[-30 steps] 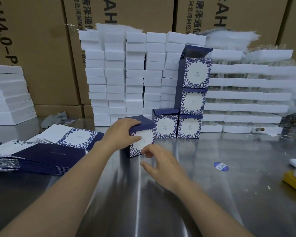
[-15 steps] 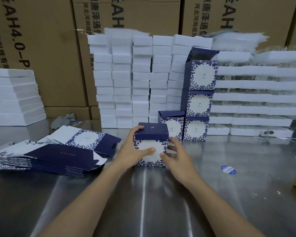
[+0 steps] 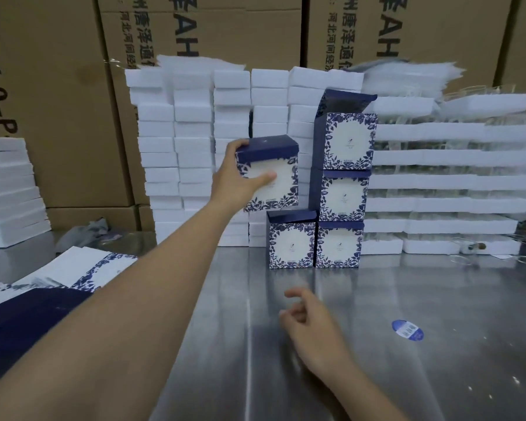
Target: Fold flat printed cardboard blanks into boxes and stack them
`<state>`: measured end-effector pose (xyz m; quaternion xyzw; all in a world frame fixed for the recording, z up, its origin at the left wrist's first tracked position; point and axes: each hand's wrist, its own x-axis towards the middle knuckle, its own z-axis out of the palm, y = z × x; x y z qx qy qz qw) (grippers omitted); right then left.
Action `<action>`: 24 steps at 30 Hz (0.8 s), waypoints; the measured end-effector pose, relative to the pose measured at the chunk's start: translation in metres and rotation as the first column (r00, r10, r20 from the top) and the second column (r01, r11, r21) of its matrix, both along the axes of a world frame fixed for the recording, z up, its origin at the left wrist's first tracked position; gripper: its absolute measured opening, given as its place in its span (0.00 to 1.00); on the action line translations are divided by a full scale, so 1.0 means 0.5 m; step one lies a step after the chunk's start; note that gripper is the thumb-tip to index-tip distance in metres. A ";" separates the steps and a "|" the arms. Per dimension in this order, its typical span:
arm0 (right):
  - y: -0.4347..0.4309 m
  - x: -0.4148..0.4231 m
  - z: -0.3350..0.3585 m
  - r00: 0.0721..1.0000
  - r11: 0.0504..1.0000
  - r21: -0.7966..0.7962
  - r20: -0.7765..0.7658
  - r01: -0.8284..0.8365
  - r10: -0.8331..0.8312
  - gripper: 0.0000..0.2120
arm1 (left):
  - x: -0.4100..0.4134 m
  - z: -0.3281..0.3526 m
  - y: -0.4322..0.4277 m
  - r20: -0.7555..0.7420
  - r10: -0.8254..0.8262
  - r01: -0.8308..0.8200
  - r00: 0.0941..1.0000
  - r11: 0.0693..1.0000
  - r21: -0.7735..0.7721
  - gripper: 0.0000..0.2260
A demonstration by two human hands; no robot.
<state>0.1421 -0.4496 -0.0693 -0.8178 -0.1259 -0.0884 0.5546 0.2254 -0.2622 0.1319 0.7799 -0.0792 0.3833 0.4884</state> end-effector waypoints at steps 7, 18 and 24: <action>0.001 0.008 0.000 0.998 0.995 -0.093 0.029 -0.046 0.049 0.11 | 0.163 -0.084 -0.063 -0.189 -0.004 0.014 0.982 0.999 0.049 0.39; 0.001 0.001 0.019 0.997 0.976 -0.212 0.039 -0.053 0.062 0.13 | 0.208 -0.128 -0.097 -0.216 0.018 -0.021 0.976 1.000 -0.009 0.52; 0.002 0.003 0.014 0.997 0.976 -0.212 0.035 -0.054 0.063 0.09 | 0.197 -0.150 -0.090 -0.383 0.011 0.011 0.924 0.998 0.055 0.57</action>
